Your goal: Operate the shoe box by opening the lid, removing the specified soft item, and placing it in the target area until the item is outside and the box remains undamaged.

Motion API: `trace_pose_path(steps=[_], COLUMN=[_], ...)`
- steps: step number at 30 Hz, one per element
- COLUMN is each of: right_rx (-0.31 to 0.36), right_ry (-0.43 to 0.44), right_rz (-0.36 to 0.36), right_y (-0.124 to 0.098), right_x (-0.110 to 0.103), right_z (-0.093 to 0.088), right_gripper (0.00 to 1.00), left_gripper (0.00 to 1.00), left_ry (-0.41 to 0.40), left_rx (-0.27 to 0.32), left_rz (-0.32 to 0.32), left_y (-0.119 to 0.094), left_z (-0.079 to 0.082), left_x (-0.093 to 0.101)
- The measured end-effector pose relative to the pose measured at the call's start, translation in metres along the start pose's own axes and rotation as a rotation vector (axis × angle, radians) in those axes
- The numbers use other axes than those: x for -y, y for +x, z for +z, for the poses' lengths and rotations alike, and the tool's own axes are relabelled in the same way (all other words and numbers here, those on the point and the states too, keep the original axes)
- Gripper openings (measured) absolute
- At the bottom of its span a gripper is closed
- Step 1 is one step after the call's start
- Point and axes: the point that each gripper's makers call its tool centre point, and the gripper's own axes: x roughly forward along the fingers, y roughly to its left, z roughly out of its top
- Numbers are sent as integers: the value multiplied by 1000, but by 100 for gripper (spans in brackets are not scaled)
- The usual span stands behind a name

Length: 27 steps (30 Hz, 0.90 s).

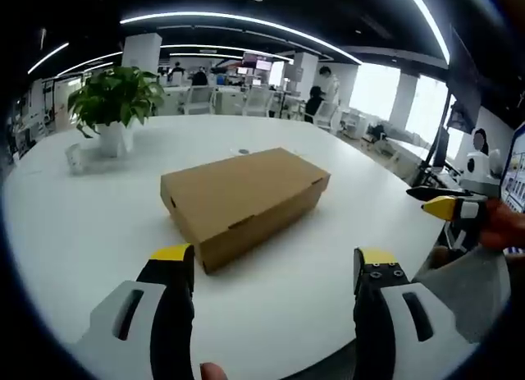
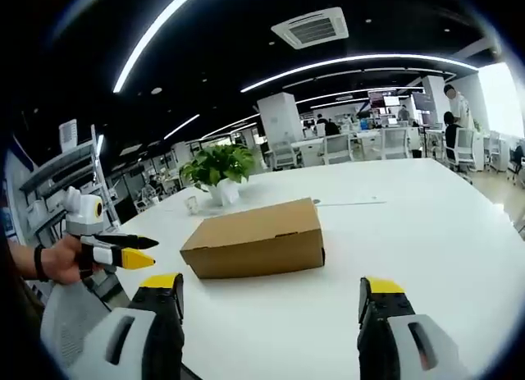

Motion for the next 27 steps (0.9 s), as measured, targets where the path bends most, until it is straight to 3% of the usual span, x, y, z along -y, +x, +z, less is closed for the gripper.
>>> trace_pose_path(steps=[27], right_rx=[6], right_ry=[6], right_rz=[2], right_y=[-1], right_x=[0], right_z=[1], right_gripper=[87], left_gripper=[79], left_ry=[0], left_rx=[3], left_rz=[1], left_y=[0], left_z=[0], left_x=[0])
